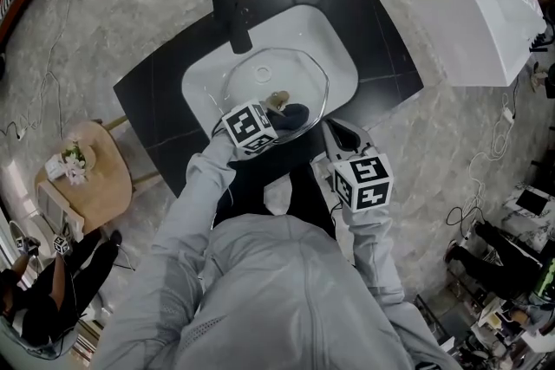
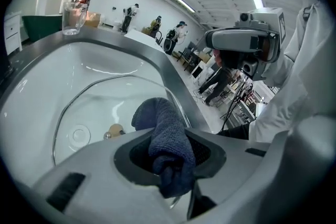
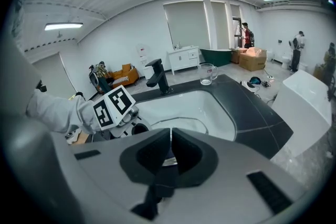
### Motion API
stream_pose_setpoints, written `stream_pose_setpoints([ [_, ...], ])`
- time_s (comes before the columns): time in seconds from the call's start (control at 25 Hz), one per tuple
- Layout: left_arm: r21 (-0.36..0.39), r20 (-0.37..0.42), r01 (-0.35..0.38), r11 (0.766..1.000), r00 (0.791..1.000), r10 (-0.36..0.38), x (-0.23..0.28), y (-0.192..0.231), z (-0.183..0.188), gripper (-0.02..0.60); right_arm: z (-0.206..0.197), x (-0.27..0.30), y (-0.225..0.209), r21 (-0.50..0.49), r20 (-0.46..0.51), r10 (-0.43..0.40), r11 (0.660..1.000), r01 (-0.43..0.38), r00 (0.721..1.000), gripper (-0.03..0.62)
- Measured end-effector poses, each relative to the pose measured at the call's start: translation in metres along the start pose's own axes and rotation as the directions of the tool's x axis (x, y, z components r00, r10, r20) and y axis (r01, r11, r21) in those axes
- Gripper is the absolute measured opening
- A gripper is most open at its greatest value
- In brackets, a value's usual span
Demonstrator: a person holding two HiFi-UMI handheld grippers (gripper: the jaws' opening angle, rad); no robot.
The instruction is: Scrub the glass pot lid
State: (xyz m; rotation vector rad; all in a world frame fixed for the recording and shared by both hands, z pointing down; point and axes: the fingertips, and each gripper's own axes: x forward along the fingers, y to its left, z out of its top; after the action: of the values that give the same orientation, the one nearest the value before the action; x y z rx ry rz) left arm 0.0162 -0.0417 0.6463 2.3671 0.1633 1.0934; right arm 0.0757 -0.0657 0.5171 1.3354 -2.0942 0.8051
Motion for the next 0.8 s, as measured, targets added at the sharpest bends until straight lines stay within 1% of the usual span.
stream_pose_setpoints([
  [0.16, -0.057, -0.015, -0.030, 0.998, 0.999, 0.030, -0.003, 0.015, -0.012, 0.114, 0.000, 0.004, 0.003, -0.001, -0.009, 0.007, 1.000, -0.007, 1.000, 0.031],
  [0.32, -0.105, -0.054, -0.103, 0.989, 0.994, 0.098, -0.005, 0.039, -0.026, 0.114, 0.000, 0.010, 0.003, -0.003, -0.019, 0.011, 1.000, -0.011, 1.000, 0.031],
  [0.48, -0.151, -0.093, -0.199, 0.968, 0.978, 0.186, -0.012, 0.065, -0.036, 0.114, 0.002, 0.015, 0.001, -0.004, -0.027, 0.015, 1.000, -0.015, 1.000, 0.031],
  [0.68, -0.162, -0.088, -0.295, 0.942, 0.955, 0.284, -0.006, 0.096, -0.048, 0.114, 0.004, 0.022, -0.003, -0.008, -0.043, 0.021, 1.000, -0.021, 0.999, 0.031],
  [0.8, -0.185, -0.092, -0.358, 0.915, 0.934, 0.347, -0.011, 0.113, -0.050, 0.114, 0.003, 0.026, -0.003, -0.007, -0.053, 0.028, 1.000, -0.028, 0.998, 0.031],
])
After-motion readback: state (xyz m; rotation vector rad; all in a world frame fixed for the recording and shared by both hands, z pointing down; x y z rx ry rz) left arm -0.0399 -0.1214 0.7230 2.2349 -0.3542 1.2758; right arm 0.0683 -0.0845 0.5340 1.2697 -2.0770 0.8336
